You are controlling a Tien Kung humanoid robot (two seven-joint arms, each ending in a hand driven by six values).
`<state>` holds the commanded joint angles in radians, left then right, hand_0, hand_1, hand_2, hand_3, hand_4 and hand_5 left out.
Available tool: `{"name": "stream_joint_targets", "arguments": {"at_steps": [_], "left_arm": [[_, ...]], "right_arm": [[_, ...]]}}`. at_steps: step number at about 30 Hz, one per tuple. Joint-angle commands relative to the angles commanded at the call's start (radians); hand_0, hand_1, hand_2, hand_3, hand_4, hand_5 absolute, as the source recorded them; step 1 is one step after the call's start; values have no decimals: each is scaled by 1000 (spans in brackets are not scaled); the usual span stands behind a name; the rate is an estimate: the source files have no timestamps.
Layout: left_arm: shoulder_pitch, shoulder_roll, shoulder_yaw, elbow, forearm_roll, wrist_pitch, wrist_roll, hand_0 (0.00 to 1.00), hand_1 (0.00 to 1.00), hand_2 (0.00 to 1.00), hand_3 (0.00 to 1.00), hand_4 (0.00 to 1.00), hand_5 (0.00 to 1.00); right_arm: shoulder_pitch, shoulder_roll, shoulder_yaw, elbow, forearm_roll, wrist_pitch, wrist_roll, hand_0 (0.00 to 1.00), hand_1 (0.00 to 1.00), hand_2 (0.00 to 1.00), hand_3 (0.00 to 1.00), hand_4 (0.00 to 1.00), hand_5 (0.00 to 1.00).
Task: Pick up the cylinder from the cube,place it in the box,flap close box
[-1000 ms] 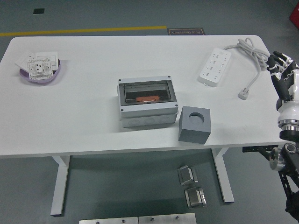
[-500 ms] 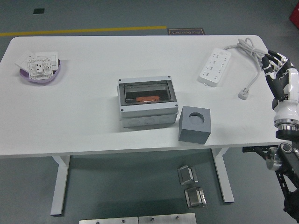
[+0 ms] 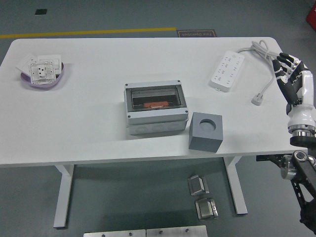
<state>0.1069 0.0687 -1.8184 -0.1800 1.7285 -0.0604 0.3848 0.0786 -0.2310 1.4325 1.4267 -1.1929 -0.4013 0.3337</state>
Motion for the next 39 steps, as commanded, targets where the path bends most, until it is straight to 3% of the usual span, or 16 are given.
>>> {"name": "stream_joint_targets", "arguments": {"at_steps": [19, 33, 39], "left_arm": [[-4, -18, -5, 0, 12, -2, -7, 748, 767, 769, 888, 592, 151], [-5, -28, -47, 0, 53, -8, -5, 748, 767, 769, 888, 592, 152], [-10, -18, -19, 0, 18, -5, -3, 748, 766, 769, 888, 592, 153]], "right_arm": [[-20, 6, 40, 22, -15, -6, 15, 697, 674, 698, 693, 885, 547], [-17, -3, 58, 28, -19, -26, 27, 692, 671, 694, 689, 879, 540], [-21, 2, 60, 25, -19, -33, 23, 693, 671, 688, 685, 876, 534]]}}
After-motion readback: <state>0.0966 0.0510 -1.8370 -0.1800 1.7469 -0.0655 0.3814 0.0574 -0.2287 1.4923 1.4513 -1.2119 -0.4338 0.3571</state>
